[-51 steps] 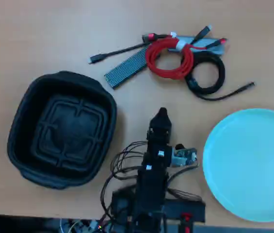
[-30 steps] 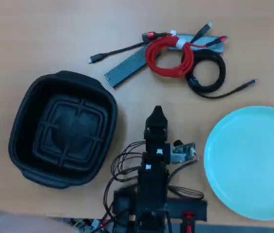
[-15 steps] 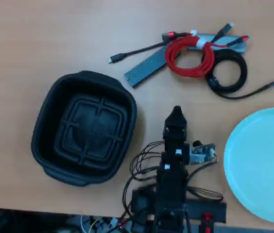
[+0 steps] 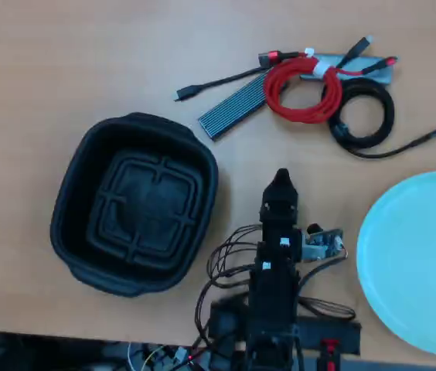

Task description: Put a black charging cable in a black bowl and put a red charging cable in a green bowl

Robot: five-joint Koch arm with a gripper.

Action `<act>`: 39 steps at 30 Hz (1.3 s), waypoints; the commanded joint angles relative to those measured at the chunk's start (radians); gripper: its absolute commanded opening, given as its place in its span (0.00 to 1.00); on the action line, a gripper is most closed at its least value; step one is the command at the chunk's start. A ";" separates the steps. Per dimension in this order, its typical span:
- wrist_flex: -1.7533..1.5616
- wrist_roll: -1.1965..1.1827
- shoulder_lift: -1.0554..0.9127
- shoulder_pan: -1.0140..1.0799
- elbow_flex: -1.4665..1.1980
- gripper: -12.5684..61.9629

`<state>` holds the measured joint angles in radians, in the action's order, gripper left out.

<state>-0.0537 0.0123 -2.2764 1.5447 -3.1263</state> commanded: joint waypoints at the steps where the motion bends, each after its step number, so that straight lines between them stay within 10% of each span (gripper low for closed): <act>1: 0.100 0.000 -0.094 -0.003 -0.028 0.51; 39: 0.658 0.003 -0.098 0.072 0.673 0.51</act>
<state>0.6213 0.0123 -2.2764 1.6107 -2.5863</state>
